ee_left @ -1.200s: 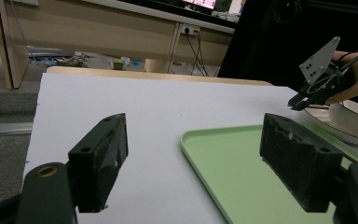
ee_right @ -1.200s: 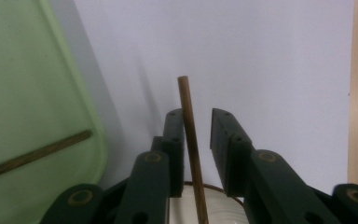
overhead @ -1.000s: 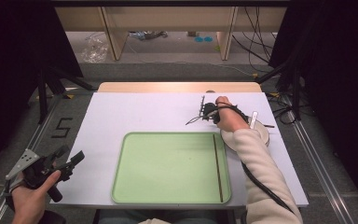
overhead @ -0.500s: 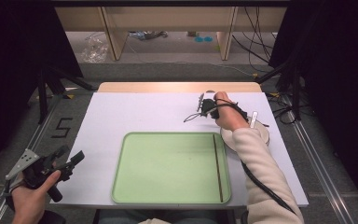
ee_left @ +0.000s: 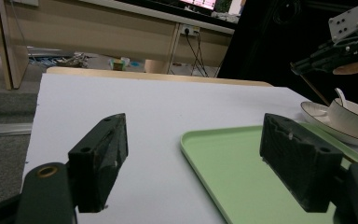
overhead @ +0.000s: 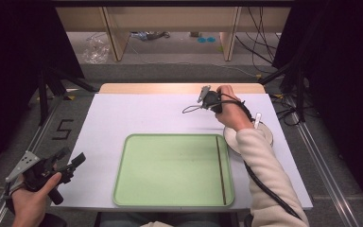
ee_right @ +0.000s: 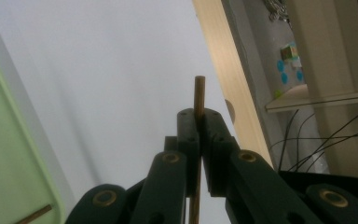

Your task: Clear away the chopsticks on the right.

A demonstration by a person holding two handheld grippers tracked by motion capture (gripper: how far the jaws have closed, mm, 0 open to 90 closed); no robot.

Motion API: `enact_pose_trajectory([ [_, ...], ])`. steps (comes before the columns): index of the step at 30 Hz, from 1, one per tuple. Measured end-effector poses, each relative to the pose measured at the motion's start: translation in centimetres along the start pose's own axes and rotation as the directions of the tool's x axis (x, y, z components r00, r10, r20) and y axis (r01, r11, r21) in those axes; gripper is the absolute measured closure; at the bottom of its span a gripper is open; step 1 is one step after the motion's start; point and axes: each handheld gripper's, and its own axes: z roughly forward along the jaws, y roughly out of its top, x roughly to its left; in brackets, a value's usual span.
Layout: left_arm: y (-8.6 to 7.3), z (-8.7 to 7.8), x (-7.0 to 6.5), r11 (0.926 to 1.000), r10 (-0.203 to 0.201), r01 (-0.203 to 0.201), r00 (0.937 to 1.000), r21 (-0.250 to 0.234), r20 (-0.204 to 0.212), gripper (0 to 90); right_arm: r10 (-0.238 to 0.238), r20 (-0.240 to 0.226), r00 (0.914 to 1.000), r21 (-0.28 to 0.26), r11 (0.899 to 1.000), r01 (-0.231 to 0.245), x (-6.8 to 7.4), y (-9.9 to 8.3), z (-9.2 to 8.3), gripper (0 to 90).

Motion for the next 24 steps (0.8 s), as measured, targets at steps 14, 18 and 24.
enact_pose_trajectory([
  [14, 0.1, 0.0, 0.0, 0.9999, 0.012, -0.012, 0.9999, 0.007, 0.002, 23.3, 0.199, -0.060, 0.9782, -0.150, 0.967, -0.206, -1.5, 0.0, -2.1, 88.0],
  [18, 0.1, 0.0, 0.1, 0.9999, 0.012, -0.012, 0.9999, 0.003, 0.006, 23.3, 0.261, -0.068, 0.9630, -0.183, 0.946, -0.269, -1.9, -0.2, -2.7, 88.1],
  [24, 0.1, 0.0, 0.0, 0.9999, 0.011, -0.011, 0.9999, 0.006, 0.003, 23.3, 0.385, -0.081, 0.9192, -0.251, 0.885, -0.393, -2.7, -0.6, -3.5, 88.1],
])
